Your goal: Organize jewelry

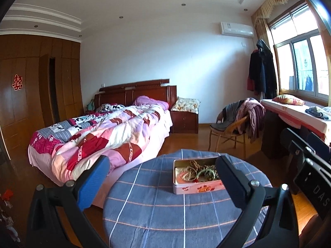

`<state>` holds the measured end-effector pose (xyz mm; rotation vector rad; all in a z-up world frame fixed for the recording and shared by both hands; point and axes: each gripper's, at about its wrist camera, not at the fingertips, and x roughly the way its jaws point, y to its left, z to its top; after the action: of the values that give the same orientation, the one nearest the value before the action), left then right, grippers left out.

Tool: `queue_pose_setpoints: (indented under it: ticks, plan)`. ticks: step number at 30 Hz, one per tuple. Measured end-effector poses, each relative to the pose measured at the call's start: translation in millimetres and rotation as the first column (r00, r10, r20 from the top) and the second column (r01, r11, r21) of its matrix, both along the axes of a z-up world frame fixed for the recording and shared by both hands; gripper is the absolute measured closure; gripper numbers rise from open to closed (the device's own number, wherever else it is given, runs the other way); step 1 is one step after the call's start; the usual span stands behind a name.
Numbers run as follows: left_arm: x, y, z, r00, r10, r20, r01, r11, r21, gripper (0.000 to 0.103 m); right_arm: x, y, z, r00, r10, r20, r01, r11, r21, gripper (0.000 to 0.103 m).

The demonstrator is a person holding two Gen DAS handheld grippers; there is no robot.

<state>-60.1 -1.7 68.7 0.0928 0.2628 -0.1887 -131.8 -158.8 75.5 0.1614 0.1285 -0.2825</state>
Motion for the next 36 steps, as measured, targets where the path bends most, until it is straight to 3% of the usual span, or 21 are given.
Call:
queue_pose_setpoints:
  ticks: [36]
  plan:
    - [1.0, 0.4, -1.2, 1.0, 0.018, -0.022, -0.018, 1.0, 0.001, 0.0, 4.8, 1.2, -6.4, 1.0, 0.0, -0.018, 0.0, 1.0, 0.014, 0.027]
